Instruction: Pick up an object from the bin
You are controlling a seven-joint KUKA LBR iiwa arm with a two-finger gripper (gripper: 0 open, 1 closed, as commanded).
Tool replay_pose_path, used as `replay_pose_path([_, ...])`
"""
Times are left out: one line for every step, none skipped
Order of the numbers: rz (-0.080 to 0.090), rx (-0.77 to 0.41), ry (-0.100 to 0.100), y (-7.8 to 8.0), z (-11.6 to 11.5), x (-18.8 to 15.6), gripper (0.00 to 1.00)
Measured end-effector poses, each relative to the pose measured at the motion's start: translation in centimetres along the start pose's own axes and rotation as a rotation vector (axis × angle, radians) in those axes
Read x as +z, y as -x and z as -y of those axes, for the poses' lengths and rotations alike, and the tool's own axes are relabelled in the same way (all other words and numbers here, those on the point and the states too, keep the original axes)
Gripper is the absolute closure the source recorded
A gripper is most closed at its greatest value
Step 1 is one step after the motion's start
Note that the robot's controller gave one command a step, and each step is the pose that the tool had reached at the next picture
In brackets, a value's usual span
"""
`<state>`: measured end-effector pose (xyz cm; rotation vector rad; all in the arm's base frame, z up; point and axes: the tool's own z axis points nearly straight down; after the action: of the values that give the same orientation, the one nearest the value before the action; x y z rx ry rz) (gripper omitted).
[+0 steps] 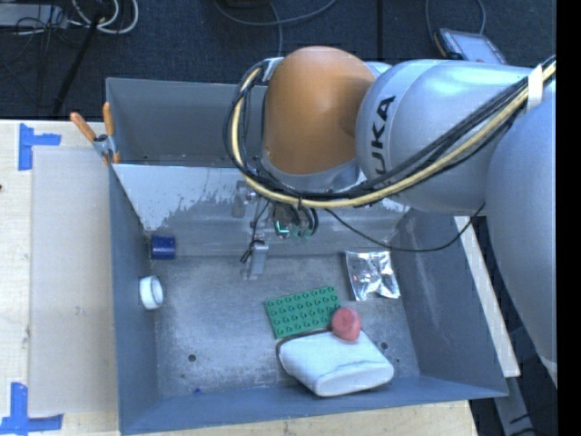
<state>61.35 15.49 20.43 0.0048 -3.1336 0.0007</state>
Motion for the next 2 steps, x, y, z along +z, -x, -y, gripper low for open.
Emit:
replay_pose_path([0.005,-0.178,-0.003,-1.9,9.0,1.7,0.0])
replay_pose_path([0.008,-0.616,-0.001,-5.0,10.7,13.5,0.0])
